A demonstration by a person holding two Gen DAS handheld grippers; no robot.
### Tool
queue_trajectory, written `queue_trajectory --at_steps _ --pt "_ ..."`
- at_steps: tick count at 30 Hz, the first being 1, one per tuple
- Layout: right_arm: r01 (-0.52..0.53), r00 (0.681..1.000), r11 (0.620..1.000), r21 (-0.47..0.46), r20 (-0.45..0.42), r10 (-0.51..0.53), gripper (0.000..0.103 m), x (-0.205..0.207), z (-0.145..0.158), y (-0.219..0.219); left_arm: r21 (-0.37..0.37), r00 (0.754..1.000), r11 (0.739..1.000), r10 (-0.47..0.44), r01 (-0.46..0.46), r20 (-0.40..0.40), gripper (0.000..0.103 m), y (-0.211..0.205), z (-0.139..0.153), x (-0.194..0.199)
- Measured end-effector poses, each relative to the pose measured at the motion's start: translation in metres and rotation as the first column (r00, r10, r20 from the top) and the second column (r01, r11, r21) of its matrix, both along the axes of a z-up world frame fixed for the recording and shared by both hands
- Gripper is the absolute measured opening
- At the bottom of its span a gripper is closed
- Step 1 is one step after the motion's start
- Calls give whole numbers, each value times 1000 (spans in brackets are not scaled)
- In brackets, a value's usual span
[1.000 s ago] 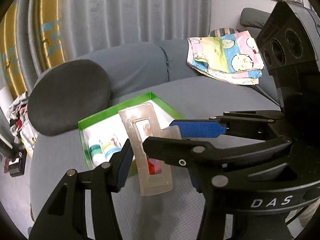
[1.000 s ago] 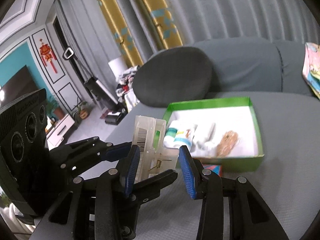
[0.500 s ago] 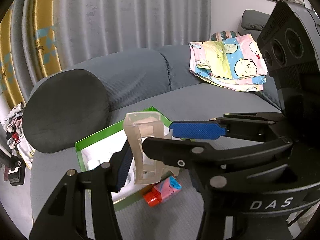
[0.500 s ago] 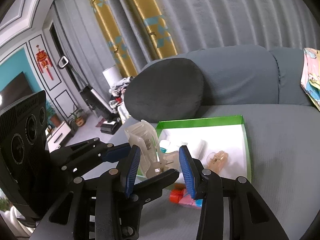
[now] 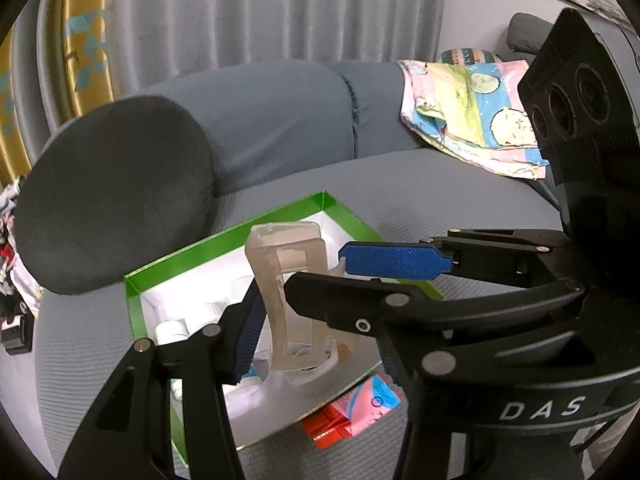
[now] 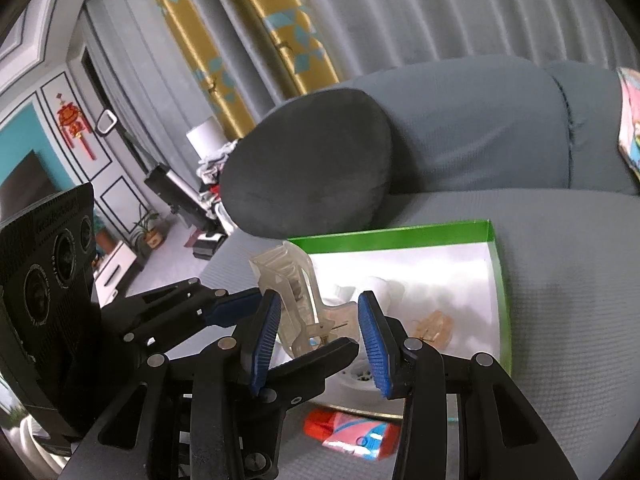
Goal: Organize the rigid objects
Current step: 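Lower the beige claw clip into the box and open the right gripper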
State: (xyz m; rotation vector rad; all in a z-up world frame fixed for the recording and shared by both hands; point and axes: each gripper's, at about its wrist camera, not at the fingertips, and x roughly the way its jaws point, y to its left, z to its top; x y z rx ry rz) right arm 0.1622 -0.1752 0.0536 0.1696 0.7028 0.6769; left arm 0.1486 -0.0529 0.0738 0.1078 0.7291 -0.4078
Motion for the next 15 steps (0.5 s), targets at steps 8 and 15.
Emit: queue_trajectory --at_steps 8,15 --pt "0 998 1000 -14 -64 -1 44 29 -31 5 -22 996 1000 9 -11 -86 48 4 -29 26" --pt "5 994 1000 -28 -105 -8 44 44 -47 12 -45 988 998 26 -33 -153 48 8 -48 43"
